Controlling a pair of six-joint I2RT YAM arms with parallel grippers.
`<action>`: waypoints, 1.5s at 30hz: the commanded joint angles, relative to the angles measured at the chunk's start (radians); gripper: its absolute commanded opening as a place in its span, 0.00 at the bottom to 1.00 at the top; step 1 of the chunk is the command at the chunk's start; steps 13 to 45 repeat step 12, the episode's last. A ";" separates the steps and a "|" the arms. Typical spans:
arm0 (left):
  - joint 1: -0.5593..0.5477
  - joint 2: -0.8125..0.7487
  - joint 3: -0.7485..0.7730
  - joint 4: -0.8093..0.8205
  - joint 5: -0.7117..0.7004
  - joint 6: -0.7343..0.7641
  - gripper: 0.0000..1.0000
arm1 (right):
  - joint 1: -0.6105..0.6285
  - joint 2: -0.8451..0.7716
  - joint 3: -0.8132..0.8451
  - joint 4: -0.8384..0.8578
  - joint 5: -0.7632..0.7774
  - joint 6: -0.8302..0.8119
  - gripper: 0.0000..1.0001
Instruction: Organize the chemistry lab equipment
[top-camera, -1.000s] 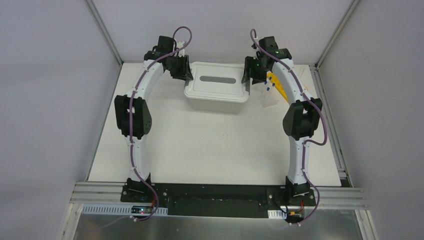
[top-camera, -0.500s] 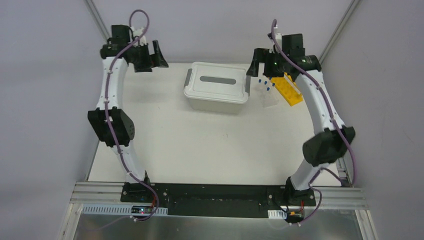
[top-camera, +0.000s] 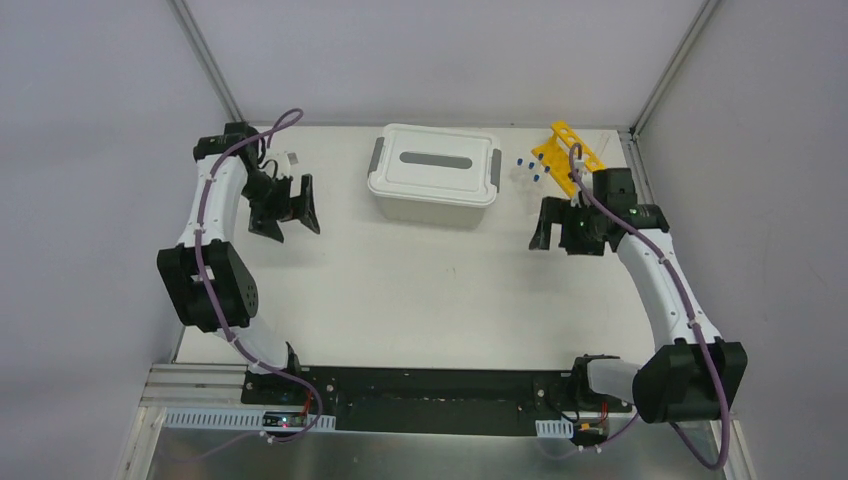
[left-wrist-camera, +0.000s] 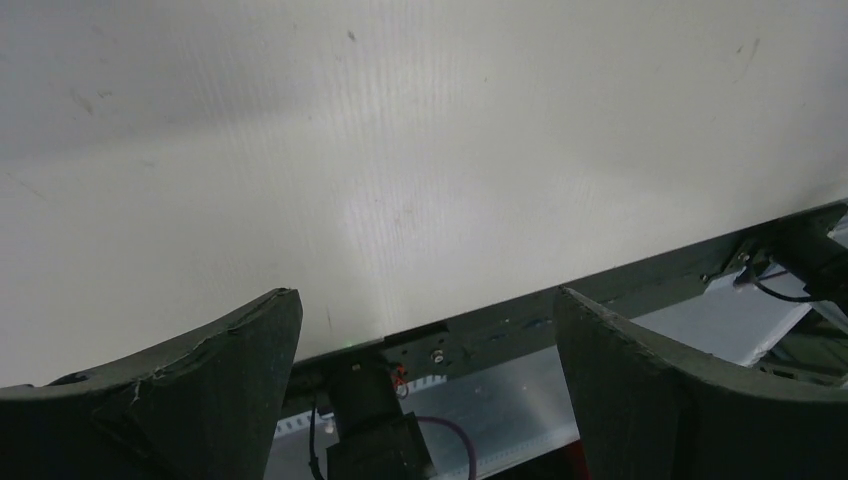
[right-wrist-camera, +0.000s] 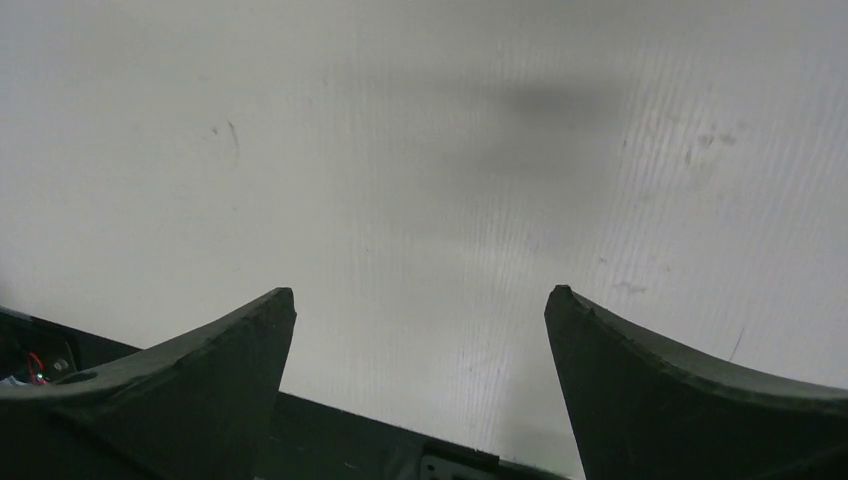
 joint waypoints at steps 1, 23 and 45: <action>0.001 -0.079 -0.083 0.027 -0.043 0.001 0.99 | -0.007 -0.101 -0.118 -0.009 0.069 -0.026 0.99; -0.047 -0.082 -0.098 0.135 -0.097 0.023 0.99 | -0.014 -0.062 -0.093 -0.002 0.124 -0.040 0.99; -0.047 -0.082 -0.098 0.135 -0.097 0.023 0.99 | -0.014 -0.062 -0.093 -0.002 0.124 -0.040 0.99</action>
